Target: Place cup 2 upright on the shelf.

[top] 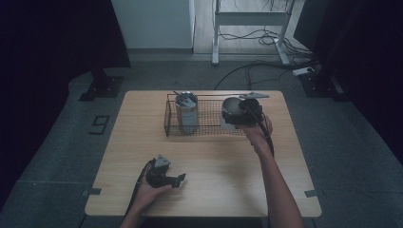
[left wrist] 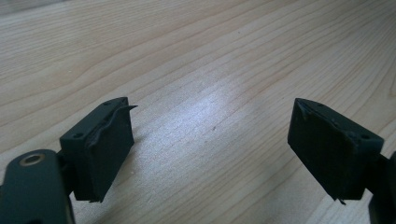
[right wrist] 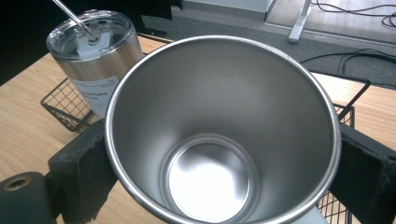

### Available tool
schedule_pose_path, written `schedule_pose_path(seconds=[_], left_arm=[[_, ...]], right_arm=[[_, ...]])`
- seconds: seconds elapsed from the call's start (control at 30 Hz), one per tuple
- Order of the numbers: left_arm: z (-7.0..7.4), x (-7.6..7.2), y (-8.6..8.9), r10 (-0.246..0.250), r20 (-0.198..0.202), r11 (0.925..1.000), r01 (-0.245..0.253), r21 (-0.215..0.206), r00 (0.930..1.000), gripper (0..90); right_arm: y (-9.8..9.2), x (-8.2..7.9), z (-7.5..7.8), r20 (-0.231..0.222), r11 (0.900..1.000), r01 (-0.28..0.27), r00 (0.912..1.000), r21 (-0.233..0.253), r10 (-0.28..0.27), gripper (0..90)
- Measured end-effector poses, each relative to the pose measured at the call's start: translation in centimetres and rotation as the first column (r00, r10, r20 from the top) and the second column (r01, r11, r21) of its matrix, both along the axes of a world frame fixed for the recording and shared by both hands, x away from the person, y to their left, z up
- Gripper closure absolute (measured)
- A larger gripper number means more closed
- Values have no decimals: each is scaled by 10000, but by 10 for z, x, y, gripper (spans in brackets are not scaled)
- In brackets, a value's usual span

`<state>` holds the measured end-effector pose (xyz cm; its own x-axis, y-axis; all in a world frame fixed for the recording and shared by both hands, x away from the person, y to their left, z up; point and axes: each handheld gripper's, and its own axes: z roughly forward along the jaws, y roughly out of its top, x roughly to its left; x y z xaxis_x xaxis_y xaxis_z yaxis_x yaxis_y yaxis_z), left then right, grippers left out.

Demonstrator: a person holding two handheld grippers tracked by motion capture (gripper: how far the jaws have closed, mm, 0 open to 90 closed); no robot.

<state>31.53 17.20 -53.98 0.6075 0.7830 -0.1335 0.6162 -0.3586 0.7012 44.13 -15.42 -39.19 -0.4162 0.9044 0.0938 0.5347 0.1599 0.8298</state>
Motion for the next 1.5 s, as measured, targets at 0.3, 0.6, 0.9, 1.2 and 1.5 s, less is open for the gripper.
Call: schedule_pose_path(seconds=[0.3,0.6,0.9,1.2,1.5], left_arm=[[-2,0,-1,-54,-26,9999,54,96,10000,143],[-3,0,-2,-51,-32,9998,52,184,10000,143],[-4,1,-1,-12,-33,9996,13,279,10000,143],[-4,1,-1,-7,-28,9996,8,296,10000,143],[-5,1,-1,9,-40,9996,-8,279,10000,143]], right_arm=[[-1,15,-1,-79,10000,77,9999,35,-77,67],[-3,27,3,-120,9999,132,9998,64,-131,67],[-5,40,6,-184,9996,282,9994,-18,-283,67],[-3,54,3,-305,9993,339,9989,-143,-343,67],[-1,70,-11,-622,9988,436,9970,-234,-449,67]])
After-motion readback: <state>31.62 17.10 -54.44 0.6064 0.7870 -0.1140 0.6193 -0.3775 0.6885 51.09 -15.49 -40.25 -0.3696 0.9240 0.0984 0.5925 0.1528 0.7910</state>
